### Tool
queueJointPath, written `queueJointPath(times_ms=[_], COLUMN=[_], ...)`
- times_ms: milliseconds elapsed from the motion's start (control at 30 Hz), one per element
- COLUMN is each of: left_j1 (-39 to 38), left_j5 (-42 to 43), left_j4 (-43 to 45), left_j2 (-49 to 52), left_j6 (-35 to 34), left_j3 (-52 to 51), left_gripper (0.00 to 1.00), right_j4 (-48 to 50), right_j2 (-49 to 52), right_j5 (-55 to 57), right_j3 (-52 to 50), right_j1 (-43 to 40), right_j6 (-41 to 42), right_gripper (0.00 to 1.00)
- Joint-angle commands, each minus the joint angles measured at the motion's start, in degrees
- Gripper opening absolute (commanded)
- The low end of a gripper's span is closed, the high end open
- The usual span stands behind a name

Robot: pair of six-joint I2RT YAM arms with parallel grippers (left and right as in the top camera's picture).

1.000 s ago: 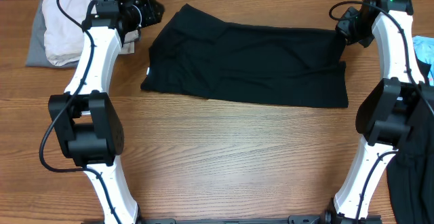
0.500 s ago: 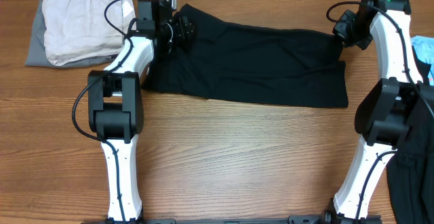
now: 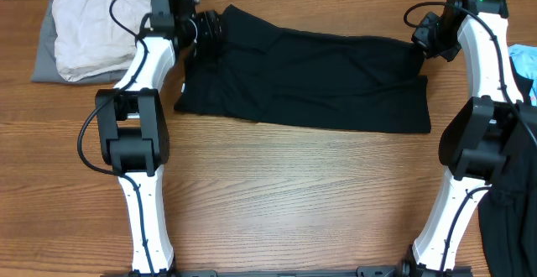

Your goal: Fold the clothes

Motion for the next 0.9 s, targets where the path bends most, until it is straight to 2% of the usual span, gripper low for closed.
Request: queueJointPath(times_ms=[0,167,500,867], left_j1=[-0.33,-0.37,-0.61,-0.72], left_j5=[0.85,-1.75,0.79,3.13], left_j4=[-0.59,-2.89,-2.82,-1.33], left_j2=[0.35,2.86,5.31,5.51], left_j6=[0.33,1.62,2.45,2.47], left_j3=[1.97,1.9,1.9,2.19], left_gripper=[0.66,0.66,0.66,0.59], right_j4=[0.48,-0.39,-0.74,-0.79], right_j2=[-0.28,-0.28,-0.28,-0.28], right_j5=[-0.07,-0.07,-0.09,-0.07], right_j3=[1.57,1.57,1.57,1.57], right_j1=[0.11,0.11,0.11,0.11], right_j6=[-0.37,-0.39,-0.37,-0.37], right_gripper=[0.04,0.04,0.04,0.04])
